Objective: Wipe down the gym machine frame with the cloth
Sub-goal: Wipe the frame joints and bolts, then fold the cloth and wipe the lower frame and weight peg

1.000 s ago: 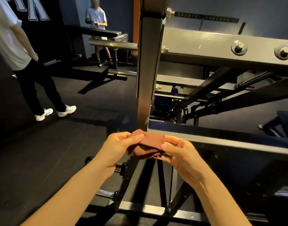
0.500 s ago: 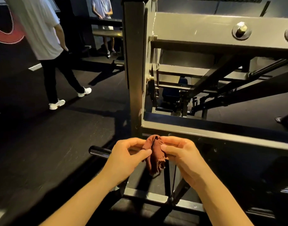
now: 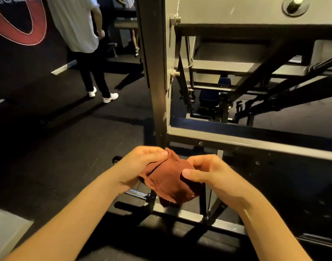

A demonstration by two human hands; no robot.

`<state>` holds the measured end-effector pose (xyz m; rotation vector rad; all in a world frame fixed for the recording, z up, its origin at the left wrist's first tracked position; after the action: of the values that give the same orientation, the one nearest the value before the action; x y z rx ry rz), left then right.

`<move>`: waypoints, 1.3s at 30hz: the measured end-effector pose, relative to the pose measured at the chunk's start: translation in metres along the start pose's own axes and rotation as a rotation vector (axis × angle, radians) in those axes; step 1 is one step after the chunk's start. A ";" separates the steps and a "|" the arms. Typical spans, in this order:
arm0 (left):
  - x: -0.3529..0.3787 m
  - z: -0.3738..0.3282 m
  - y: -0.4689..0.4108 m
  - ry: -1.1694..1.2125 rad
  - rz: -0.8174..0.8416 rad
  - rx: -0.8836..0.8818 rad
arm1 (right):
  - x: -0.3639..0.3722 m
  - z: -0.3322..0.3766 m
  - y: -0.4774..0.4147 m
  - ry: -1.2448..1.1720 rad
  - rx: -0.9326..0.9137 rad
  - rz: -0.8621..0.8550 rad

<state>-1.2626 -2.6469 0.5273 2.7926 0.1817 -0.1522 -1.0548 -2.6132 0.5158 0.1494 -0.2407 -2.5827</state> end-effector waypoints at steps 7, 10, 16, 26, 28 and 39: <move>-0.013 0.042 -0.009 0.073 0.234 -0.102 | 0.009 -0.005 -0.009 -0.088 -0.003 -0.102; -0.019 0.044 -0.017 0.361 0.084 -0.146 | 0.022 -0.007 -0.018 -0.109 0.012 -0.159; -0.041 0.047 -0.026 0.350 -0.056 -0.214 | 0.061 -0.008 -0.036 -0.102 0.027 -0.379; -0.078 0.035 -0.036 0.111 -0.163 0.083 | 0.108 -0.023 -0.041 0.076 -0.152 -0.787; -0.082 0.033 -0.033 0.005 -0.022 0.163 | 0.116 -0.024 -0.039 0.086 -0.159 -0.887; -0.092 0.021 -0.057 -0.402 0.340 0.276 | 0.133 -0.020 -0.024 -0.046 -0.176 -1.000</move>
<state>-1.3630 -2.6108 0.5007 2.9311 -0.4385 -0.6888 -1.1766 -2.6657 0.4837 0.1746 0.0860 -3.5829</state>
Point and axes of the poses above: each hand's wrist, its own y-axis away from the middle knuckle, its own x-axis out of the palm, z = x × y, the point moved 3 cm from there along -y, towards the middle knuckle, and after that the axes turned 13 degrees about -z, right-handed, at the moved point
